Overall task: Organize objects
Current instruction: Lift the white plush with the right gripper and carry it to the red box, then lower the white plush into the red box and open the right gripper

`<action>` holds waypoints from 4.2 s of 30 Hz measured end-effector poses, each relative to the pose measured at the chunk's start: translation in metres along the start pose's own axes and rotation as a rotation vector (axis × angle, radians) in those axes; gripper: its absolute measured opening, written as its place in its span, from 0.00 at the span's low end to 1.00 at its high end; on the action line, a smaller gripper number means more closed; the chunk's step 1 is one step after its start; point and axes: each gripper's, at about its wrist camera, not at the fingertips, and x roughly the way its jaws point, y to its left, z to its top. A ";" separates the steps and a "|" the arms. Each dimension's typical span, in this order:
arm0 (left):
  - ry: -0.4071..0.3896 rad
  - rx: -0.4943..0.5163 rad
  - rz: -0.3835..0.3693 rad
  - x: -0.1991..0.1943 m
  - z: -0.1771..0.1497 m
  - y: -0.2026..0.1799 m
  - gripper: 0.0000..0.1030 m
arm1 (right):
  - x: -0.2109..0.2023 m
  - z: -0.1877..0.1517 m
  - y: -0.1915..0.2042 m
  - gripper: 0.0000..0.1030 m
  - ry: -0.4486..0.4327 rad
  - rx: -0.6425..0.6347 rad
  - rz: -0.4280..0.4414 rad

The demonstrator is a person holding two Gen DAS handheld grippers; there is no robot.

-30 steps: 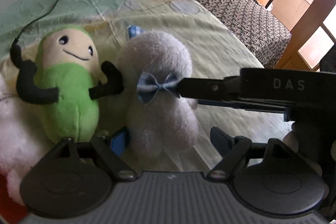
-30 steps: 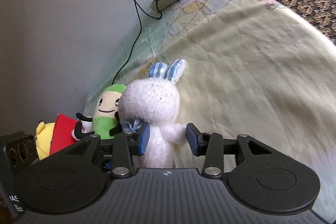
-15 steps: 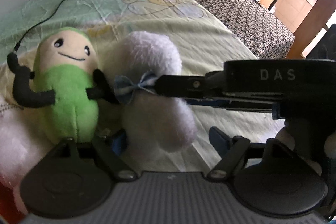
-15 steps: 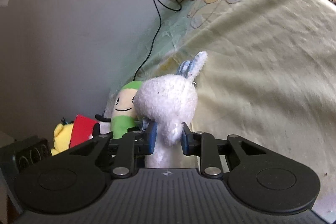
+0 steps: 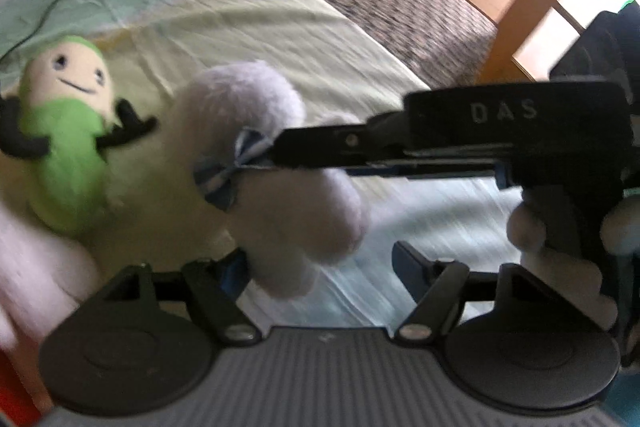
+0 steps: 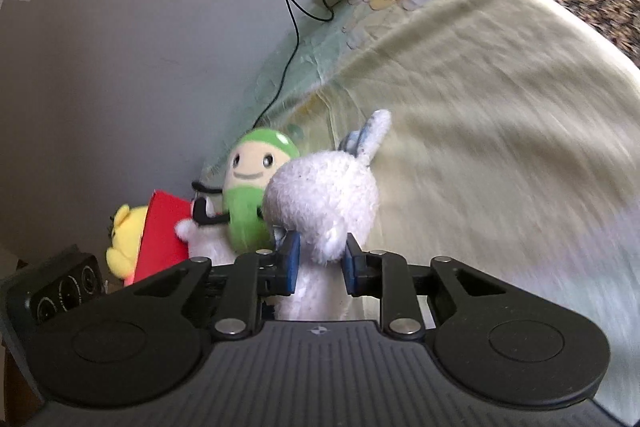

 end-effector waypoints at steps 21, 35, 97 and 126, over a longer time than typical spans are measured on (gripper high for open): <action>0.027 0.048 -0.104 -0.023 -0.049 -0.023 0.77 | -0.046 -0.050 0.000 0.30 -0.022 0.061 -0.042; -0.010 -0.014 -0.040 -0.012 -0.026 -0.013 0.83 | -0.020 -0.046 0.004 0.42 0.037 -0.003 -0.024; -0.497 -0.174 0.255 -0.291 -0.143 0.199 0.80 | 0.168 -0.113 0.303 0.39 0.033 -0.464 0.267; -0.326 -0.256 0.261 -0.235 -0.136 0.266 0.79 | 0.205 -0.114 0.301 0.37 0.011 -0.493 0.025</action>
